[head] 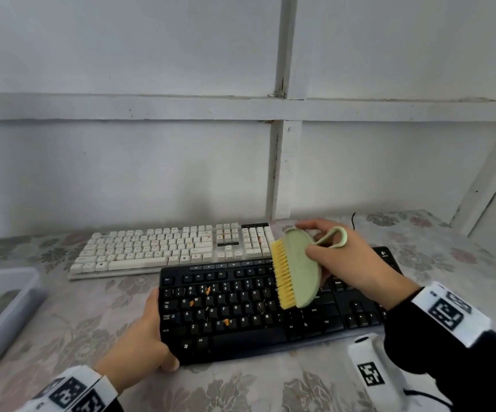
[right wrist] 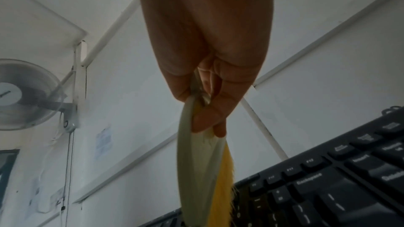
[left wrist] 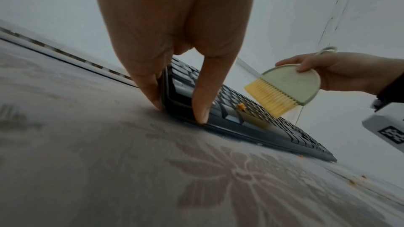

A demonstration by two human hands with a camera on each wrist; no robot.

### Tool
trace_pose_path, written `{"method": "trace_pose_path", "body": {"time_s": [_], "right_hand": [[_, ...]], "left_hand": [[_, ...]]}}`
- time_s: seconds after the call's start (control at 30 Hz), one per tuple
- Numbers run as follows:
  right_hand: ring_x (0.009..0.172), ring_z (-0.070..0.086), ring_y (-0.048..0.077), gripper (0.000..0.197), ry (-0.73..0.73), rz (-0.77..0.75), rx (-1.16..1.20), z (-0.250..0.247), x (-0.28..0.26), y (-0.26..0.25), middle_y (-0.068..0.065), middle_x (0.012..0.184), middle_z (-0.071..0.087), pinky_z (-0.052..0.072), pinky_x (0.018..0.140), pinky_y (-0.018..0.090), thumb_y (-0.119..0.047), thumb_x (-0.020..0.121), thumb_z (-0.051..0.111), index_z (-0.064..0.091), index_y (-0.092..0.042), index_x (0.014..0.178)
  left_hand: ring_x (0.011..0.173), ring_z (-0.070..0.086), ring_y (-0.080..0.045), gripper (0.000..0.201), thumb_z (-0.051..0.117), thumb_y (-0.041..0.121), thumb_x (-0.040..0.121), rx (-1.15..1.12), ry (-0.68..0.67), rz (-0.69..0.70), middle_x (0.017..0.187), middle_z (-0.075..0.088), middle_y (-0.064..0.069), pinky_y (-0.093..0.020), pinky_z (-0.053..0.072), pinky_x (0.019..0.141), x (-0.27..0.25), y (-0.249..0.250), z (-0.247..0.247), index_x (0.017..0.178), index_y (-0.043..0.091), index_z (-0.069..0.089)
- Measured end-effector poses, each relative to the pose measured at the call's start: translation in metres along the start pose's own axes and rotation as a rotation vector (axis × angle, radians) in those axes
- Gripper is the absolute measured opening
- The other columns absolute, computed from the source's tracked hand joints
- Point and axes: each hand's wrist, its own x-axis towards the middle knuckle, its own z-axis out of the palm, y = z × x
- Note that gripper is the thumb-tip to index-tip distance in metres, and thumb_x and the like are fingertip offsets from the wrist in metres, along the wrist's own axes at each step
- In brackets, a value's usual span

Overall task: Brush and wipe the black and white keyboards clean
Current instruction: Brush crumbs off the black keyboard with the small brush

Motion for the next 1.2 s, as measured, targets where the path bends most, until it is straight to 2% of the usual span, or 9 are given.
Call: {"method": "trace_pose_path", "body": {"time_s": [0.23,0.37,0.43,0.5,0.7,0.83,0.97,1.13,1.2], "right_hand": [[0.068,0.067,0.009,0.039,-0.093,0.024,-0.072,0.013,-0.018,0.011,0.002,0.091,0.065,0.053,0.052,0.023,0.0,0.085,0.055,0.062,-0.026,0.112],[0.075,0.067,0.023,0.043,-0.202,0.066,-0.135,0.014,-0.045,0.016,0.006,0.096,0.067,0.057,0.062,0.034,-0.003,0.083,0.056,0.063,-0.036,0.109],[0.078,0.068,0.019,0.043,-0.244,0.08,-0.121,0.012,-0.052,0.013,0.006,0.098,0.068,0.059,0.066,0.036,-0.003,0.083,0.056,0.064,-0.037,0.108],[0.077,0.068,0.016,0.044,-0.208,0.047,-0.09,0.008,-0.051,0.008,0.002,0.096,0.069,0.059,0.068,0.035,0.0,0.083,0.057,0.066,-0.037,0.105],[0.069,0.068,0.01,0.042,0.022,-0.024,-0.008,0.003,-0.015,0.001,0.002,0.09,0.066,0.054,0.052,0.023,0.0,0.085,0.054,0.062,-0.025,0.118],[0.072,0.068,0.015,0.043,0.006,0.002,-0.051,0.006,-0.006,0.006,0.005,0.094,0.064,0.055,0.054,0.025,-0.003,0.085,0.055,0.06,-0.026,0.12],[0.059,0.06,0.002,0.04,-0.054,0.028,-0.059,0.012,-0.024,0.016,0.0,0.082,0.063,0.049,0.052,0.02,0.0,0.084,0.055,0.063,-0.027,0.113],[0.082,0.068,0.024,0.044,-0.216,0.066,-0.125,0.011,-0.055,0.027,0.006,0.098,0.068,0.059,0.07,0.043,-0.004,0.083,0.056,0.065,-0.037,0.11],[0.083,0.069,0.022,0.044,-0.254,0.077,-0.092,0.005,-0.059,0.021,0.003,0.099,0.07,0.059,0.069,0.044,-0.002,0.084,0.056,0.065,-0.037,0.109]], "left_hand": [[0.087,0.064,-0.024,0.112,0.064,-0.015,0.06,0.03,0.006,-0.018,0.098,0.064,-0.011,-0.031,0.054,0.071,-0.002,0.003,0.001,0.139,0.039,0.006],[0.085,0.064,-0.024,0.111,0.064,-0.014,0.061,0.042,0.009,-0.015,0.096,0.064,-0.011,-0.03,0.054,0.07,-0.002,0.004,0.0,0.138,0.04,0.006],[0.085,0.064,-0.022,0.111,0.065,-0.014,0.061,0.04,0.007,-0.016,0.096,0.064,-0.009,-0.029,0.053,0.07,-0.002,0.004,0.001,0.138,0.04,0.005],[0.084,0.064,-0.021,0.112,0.065,-0.014,0.062,0.038,0.009,-0.018,0.095,0.064,-0.008,-0.028,0.053,0.07,-0.003,0.004,0.001,0.139,0.039,0.005],[0.081,0.065,-0.024,0.112,0.064,-0.014,0.059,0.005,0.014,-0.003,0.09,0.064,-0.011,-0.026,0.051,0.062,-0.003,0.001,0.001,0.139,0.041,0.006],[0.08,0.065,-0.025,0.113,0.064,-0.011,0.056,0.007,0.012,0.007,0.088,0.064,-0.01,-0.027,0.051,0.062,-0.001,-0.002,0.001,0.139,0.04,0.007],[0.083,0.064,-0.023,0.114,0.065,-0.014,0.058,0.013,0.017,0.002,0.093,0.064,-0.008,-0.028,0.051,0.065,0.0,-0.001,0.001,0.14,0.04,0.007],[0.083,0.065,-0.021,0.113,0.066,-0.013,0.059,0.031,0.02,0.001,0.091,0.065,-0.006,-0.029,0.052,0.066,-0.001,0.0,0.001,0.14,0.037,0.008],[0.082,0.064,-0.02,0.113,0.067,-0.013,0.059,0.032,0.021,-0.001,0.092,0.065,-0.005,-0.026,0.05,0.065,-0.002,0.001,0.001,0.141,0.037,0.007]]}}
